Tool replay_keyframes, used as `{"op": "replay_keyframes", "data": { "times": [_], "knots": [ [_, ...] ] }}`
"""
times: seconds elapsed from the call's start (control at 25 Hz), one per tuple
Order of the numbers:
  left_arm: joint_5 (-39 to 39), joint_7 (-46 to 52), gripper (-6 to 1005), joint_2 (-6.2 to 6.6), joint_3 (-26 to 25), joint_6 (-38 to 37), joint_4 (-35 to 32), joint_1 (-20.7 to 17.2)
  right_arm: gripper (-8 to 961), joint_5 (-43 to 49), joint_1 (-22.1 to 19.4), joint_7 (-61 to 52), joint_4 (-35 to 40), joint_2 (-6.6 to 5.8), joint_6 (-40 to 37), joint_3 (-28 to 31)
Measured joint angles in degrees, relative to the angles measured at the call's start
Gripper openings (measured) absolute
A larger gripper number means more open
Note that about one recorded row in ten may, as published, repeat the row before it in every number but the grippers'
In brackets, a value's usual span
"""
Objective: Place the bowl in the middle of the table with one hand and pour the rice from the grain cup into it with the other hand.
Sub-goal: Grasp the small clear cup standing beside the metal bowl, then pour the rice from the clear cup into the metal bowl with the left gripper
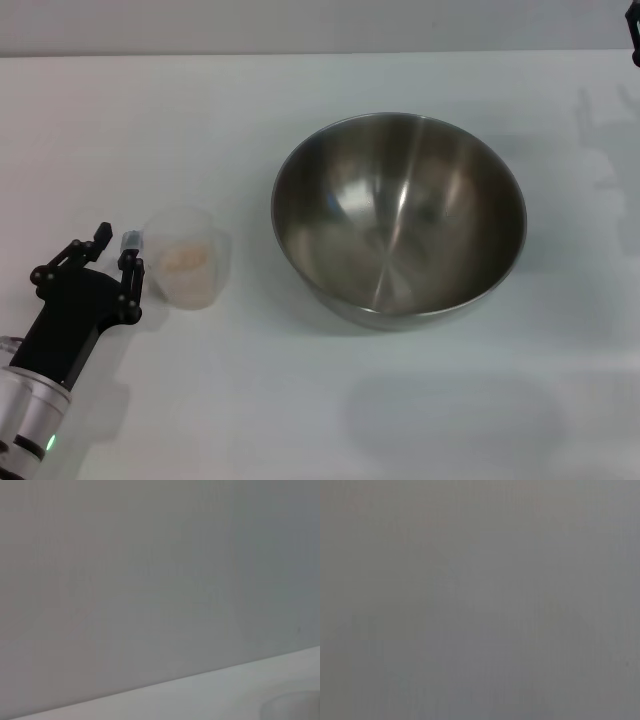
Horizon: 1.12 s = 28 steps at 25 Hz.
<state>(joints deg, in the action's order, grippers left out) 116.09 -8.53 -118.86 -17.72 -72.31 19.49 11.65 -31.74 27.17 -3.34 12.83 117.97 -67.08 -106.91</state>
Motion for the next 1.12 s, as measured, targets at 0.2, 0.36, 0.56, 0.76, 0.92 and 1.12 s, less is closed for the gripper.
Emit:
{"op": "replay_keyframes", "data": {
  "times": [0.2, 0.36, 0.56, 0.76, 0.92, 1.12],
  "knots": [
    [0.0, 0.0, 343, 0.06, 0.0, 0.0, 0.2, 0.3, 524, 0.0, 0.0, 0.0, 0.0, 0.00, 0.0, 0.0],
    [0.0, 0.0, 153, 0.05, -0.3, -0.2, 0.4, 0.5, 523, 0.0, 0.0, 0.0, 0.0, -0.01, 0.0, 0.1],
    [-0.3, 0.0, 40, -0.05, -1.0, -0.5, 0.7, 1.5, 523, 0.0, 0.0, 0.0, 0.0, -0.03, 0.1, 0.4],
    [-0.1, -4.6, 32, -0.13, -4.6, -1.6, 3.1, 3.2, 523, 0.0, 0.1, 0.0, -0.1, -0.02, 0.1, 0.4],
    [0.0, -13.6, 33, -0.21, -5.4, -2.8, 5.1, 5.9, 523, 0.3, 0.1, 0.1, 0.1, -0.02, -0.1, 0.5],
    [1.2, -27.1, 33, -0.26, -4.0, -3.7, 6.2, 9.4, 524, 0.5, 0.2, 0.5, 0.3, -0.02, -0.5, 0.5]
  ]
}}
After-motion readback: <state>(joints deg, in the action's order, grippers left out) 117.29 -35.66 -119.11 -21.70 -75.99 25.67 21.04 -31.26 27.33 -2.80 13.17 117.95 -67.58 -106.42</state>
